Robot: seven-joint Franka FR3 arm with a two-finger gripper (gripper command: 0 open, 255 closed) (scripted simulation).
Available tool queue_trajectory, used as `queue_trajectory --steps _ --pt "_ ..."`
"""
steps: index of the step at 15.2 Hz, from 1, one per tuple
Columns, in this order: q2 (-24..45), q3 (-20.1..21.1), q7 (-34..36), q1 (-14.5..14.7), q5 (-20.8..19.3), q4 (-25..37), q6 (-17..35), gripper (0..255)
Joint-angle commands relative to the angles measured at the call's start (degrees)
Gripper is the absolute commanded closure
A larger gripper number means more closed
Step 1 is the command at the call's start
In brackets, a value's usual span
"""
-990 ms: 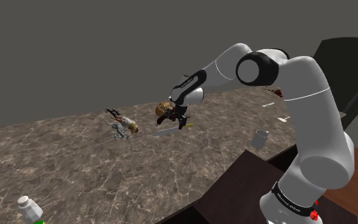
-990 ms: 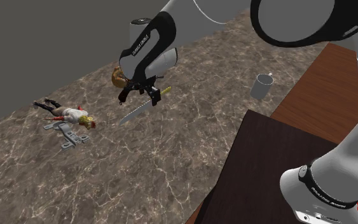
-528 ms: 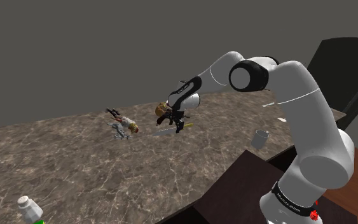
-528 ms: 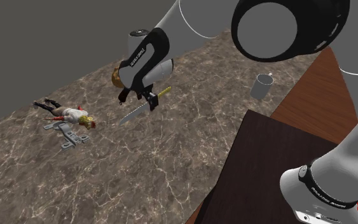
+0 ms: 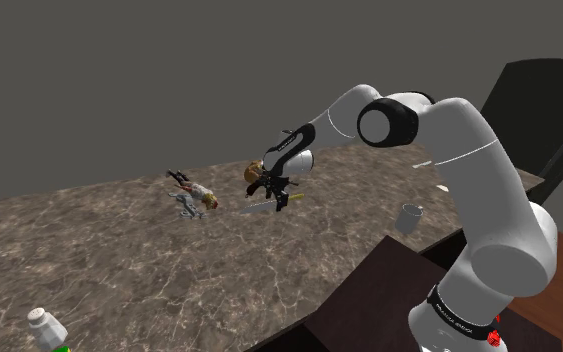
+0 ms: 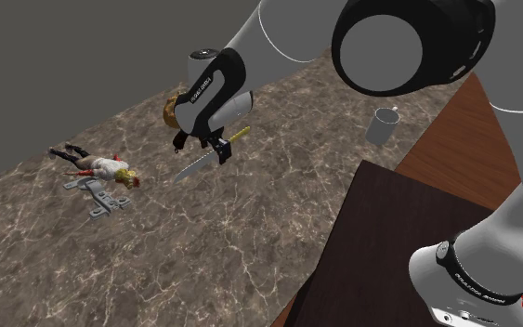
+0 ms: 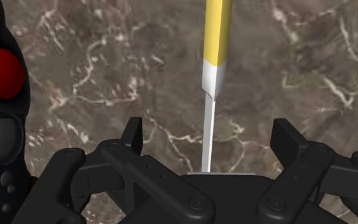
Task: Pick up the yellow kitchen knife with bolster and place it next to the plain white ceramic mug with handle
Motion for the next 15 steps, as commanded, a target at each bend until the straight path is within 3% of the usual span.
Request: queue_trajectory --steps 1,2,15 --pt "0.0 0.0 0.0 0.0 0.0 0.0 0.0 0" --pt "0.0 0.0 0.0 0.0 0.0 0.0 0.0 255" --pt "-2.6 -0.4 0.4 0.3 -0.3 -1.0 -1.5 255"
